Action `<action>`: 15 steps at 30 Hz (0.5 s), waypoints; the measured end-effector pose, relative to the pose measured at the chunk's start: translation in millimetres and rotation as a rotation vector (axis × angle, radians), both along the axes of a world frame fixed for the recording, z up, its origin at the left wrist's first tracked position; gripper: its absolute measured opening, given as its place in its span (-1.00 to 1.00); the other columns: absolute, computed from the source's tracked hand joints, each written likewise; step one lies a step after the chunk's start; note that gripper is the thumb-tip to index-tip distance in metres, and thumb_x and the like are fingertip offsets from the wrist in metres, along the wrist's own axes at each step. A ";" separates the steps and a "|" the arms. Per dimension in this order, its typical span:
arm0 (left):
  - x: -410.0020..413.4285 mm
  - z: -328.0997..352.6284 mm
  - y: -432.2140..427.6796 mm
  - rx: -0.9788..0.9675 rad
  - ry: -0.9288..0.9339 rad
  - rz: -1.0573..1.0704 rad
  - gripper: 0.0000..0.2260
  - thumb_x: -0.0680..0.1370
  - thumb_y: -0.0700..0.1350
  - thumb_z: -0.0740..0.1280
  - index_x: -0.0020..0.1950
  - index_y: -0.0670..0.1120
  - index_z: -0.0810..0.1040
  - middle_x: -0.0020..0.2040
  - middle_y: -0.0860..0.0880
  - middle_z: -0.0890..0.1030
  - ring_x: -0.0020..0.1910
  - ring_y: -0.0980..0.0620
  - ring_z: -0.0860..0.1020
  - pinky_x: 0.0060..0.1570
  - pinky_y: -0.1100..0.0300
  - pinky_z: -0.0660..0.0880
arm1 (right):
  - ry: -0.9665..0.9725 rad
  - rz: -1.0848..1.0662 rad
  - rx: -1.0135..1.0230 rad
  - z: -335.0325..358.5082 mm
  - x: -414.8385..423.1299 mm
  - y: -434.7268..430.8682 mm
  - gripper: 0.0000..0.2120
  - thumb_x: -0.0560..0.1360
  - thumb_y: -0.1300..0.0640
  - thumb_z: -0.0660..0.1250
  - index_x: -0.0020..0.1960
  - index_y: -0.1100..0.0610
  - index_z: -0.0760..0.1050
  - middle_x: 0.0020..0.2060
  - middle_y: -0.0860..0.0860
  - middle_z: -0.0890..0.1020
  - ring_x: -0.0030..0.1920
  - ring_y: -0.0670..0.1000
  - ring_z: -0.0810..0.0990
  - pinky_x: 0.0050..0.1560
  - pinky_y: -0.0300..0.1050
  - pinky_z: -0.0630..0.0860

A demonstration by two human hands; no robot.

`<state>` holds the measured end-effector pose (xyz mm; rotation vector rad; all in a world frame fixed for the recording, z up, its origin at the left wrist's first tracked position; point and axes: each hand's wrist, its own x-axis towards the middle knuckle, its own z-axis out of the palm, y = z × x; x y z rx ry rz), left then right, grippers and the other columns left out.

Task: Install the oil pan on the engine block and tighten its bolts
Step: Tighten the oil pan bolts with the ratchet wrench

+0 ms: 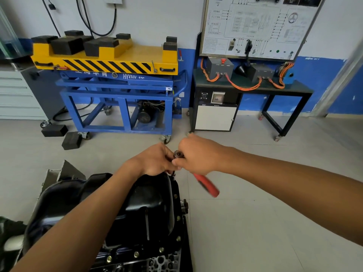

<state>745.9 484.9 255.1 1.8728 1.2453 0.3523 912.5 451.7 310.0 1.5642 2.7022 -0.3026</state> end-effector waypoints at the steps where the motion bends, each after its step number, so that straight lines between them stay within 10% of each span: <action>1: 0.0 -0.4 0.3 0.012 0.015 0.007 -0.76 0.47 -0.16 0.52 -0.39 0.05 0.69 -0.29 -0.06 0.71 -0.33 0.17 0.60 -0.13 0.20 0.51 | 0.024 -0.035 -0.041 -1.5 -3.1 0.2 -0.57 0.60 -0.04 0.28 -0.37 0.17 0.45 -0.63 0.02 0.49 -0.47 -0.02 0.52 -0.31 -0.04 0.56; 7: 0.4 -5.0 2.3 0.082 0.046 0.090 -0.70 0.44 -0.09 0.56 -0.48 0.04 0.63 -0.39 0.00 0.68 -0.38 0.17 0.62 -0.33 0.39 0.45 | 0.011 -0.109 -0.053 3.8 -10.8 9.0 -0.50 0.55 -0.08 0.35 -0.47 0.14 0.39 -0.61 0.03 0.44 -0.59 -0.04 0.37 -0.54 -0.21 0.26; 15: 0.7 -5.7 2.3 0.066 0.036 0.030 -0.87 0.47 -0.12 0.54 -0.28 -0.03 0.72 -0.34 0.05 0.70 -0.34 0.21 0.63 -0.27 0.42 0.46 | -0.245 0.093 0.084 18.8 -0.6 11.4 -0.89 0.48 0.25 0.39 -0.22 0.17 0.53 -0.41 0.03 0.47 -0.36 0.09 0.48 -0.35 -0.07 0.44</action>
